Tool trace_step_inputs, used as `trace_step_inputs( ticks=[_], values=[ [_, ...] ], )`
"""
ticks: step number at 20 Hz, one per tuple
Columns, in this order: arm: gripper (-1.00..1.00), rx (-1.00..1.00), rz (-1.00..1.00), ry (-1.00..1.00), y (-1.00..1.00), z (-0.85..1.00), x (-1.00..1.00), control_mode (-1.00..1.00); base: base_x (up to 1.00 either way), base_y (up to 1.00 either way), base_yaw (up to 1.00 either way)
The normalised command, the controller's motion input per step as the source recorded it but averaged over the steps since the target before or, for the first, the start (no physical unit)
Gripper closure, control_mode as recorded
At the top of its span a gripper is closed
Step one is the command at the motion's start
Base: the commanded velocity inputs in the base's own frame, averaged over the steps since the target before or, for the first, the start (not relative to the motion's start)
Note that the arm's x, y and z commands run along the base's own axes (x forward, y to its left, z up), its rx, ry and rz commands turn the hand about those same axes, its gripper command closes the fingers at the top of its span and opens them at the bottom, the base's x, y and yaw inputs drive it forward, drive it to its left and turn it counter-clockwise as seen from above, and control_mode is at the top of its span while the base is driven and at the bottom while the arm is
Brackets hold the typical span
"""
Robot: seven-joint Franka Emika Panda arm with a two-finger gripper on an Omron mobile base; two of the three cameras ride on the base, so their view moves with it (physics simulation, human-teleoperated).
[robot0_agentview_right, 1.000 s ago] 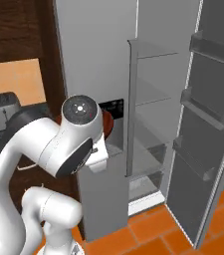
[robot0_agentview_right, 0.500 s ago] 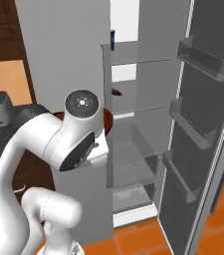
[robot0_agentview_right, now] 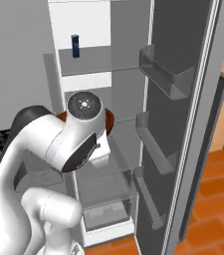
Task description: Pick the chicken drumstick and avocado from their plates and place them in the bowl. Then put the bowl in the fridge.
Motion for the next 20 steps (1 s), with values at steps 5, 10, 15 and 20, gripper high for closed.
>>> trace_step_inputs(
  ticks=[5,10,15,20],
  values=[
    [1.00,0.00,0.00,0.00,0.00,0.00,0.00,1.00,0.68,-0.16,0.07],
    [1.00,0.00,0.00,0.00,0.00,0.00,0.00,1.00,-0.01,-0.61,0.03],
    [1.00,0.00,0.00,0.00,0.00,0.00,0.00,1.00,0.22,-0.04,-0.03],
    [1.00,0.00,0.00,0.00,0.00,0.00,0.00,1.00,0.76,-0.10,-0.01]
  ],
)
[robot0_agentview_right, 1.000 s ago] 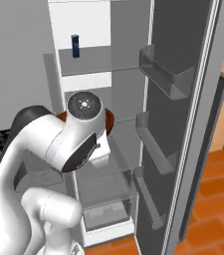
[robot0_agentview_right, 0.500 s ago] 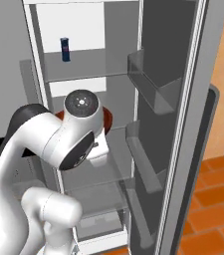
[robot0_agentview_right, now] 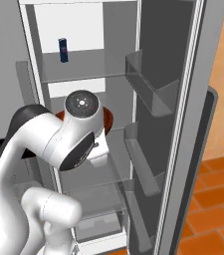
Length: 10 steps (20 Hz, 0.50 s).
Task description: Pick the chicken drumstick and avocado from their plates and place them in the bowl. Then put the bowl in the fridge.
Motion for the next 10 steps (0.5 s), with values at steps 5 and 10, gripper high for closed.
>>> trace_step_inputs(
  ticks=[5,10],
  values=[
    [1.00,0.00,0.00,0.00,0.00,0.00,0.00,1.00,0.50,-0.07,0.00],
    [1.00,0.03,0.00,-0.10,-0.01,-0.05,0.37,-1.00,0.35,-0.12,0.00]
  ],
)
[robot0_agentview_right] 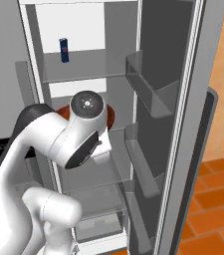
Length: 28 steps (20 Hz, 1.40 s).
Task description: Pick the chicken drumstick and avocado from their plates and place them in the bowl. Then put the bowl in the fridge.
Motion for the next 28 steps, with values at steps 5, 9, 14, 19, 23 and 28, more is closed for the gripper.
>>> trace_step_inputs(
  ticks=[5,9,14,19,23,28],
  values=[
    [1.00,0.04,0.00,-0.14,0.25,-0.12,0.99,-1.00,0.00,0.00,0.00],
    [1.00,0.17,0.00,-0.02,0.15,-0.40,0.81,-1.00,0.00,0.00,0.00],
    [1.00,0.20,0.00,0.00,0.24,-0.43,0.80,-1.00,0.00,0.00,0.00],
    [1.00,0.04,0.00,0.00,0.10,-0.32,0.77,-1.00,0.00,0.00,0.00],
    [1.00,0.00,0.00,0.00,0.05,-0.40,0.64,-1.00,0.00,0.00,0.00],
    [1.00,0.00,0.00,0.00,0.04,-0.29,0.52,-1.00,0.00,0.00,0.00]
  ],
)
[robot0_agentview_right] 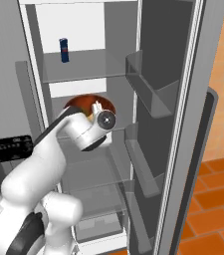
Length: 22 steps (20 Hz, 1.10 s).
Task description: Pick the chicken drumstick and avocado from their plates and place them in the bowl. Then put the bowl in the fridge.
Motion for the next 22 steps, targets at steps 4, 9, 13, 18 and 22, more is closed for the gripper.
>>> trace_step_inputs(
  ticks=[4,9,13,18,22],
  values=[
    [1.00,0.00,0.00,0.00,0.00,-0.24,0.32,-1.00,0.00,0.00,0.00],
    [1.00,-0.05,0.00,0.00,0.10,-0.30,0.36,-1.00,0.00,0.00,0.00],
    [1.00,-0.02,0.00,0.00,0.01,-0.27,0.36,-1.00,0.00,0.00,0.00],
    [1.00,0.00,0.00,0.00,0.01,-0.22,0.40,-1.00,0.00,0.00,0.00],
    [1.00,0.00,0.00,0.03,0.05,-0.27,0.77,-1.00,0.00,0.00,0.00]
  ],
)
